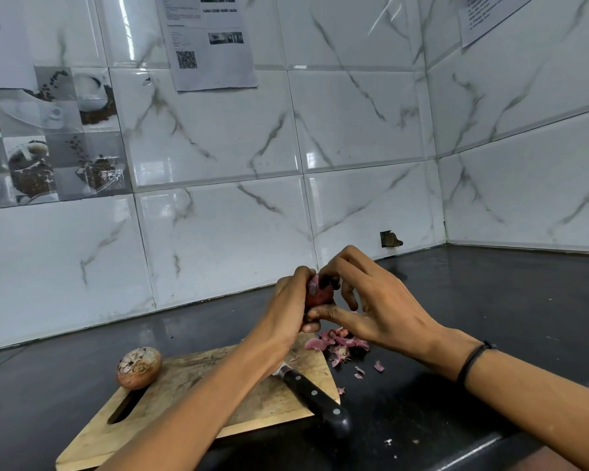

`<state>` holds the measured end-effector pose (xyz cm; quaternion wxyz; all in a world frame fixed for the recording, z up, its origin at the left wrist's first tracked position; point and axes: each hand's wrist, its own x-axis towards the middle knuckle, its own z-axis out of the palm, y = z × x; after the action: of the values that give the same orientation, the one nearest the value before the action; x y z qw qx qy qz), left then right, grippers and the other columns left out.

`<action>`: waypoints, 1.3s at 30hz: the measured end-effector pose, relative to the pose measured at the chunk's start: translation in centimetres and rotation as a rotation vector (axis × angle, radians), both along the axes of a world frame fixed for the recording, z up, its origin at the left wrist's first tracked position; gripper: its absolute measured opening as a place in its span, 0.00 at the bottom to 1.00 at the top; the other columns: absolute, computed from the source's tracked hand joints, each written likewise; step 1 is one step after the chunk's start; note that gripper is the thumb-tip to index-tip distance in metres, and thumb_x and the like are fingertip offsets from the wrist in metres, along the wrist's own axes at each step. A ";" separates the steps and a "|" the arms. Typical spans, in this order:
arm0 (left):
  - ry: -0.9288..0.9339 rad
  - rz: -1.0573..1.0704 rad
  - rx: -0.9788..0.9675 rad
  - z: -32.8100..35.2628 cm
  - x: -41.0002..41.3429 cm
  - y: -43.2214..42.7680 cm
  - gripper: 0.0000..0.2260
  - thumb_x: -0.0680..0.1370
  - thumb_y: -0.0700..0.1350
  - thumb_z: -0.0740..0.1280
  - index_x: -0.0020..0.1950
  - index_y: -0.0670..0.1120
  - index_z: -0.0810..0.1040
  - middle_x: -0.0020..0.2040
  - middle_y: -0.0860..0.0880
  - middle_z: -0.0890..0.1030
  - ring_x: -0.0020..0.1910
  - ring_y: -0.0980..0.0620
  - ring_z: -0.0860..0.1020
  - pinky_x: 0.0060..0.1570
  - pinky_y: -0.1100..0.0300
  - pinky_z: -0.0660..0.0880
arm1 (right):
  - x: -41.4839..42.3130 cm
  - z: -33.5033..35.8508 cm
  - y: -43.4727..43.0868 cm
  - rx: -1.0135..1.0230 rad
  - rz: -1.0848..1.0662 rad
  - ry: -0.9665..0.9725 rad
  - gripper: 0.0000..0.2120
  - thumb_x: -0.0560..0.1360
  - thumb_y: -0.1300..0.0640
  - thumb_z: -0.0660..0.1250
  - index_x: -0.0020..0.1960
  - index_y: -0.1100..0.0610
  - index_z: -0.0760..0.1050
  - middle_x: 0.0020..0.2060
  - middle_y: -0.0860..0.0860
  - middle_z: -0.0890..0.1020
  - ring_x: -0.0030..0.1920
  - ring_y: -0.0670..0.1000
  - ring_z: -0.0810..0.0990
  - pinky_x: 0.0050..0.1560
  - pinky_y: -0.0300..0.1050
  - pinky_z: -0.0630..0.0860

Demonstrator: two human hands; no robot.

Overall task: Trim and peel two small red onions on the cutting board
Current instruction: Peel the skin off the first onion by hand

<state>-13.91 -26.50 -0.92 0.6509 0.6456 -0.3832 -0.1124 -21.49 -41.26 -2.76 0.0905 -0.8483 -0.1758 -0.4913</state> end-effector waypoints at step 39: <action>-0.003 0.020 0.035 0.0 0.2 0.1 0.19 0.86 0.51 0.54 0.44 0.40 0.75 0.27 0.50 0.64 0.25 0.54 0.62 0.24 0.64 0.63 | 0.4 -0.1 -0.2 0.133 0.045 0.045 0.20 0.73 0.35 0.72 0.51 0.50 0.73 0.45 0.43 0.76 0.39 0.49 0.78 0.39 0.52 0.77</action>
<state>-13.67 -26.44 -0.94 0.6400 0.6608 -0.3759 -0.1118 -21.06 -41.48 -2.85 0.1617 -0.8471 -0.1597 -0.4804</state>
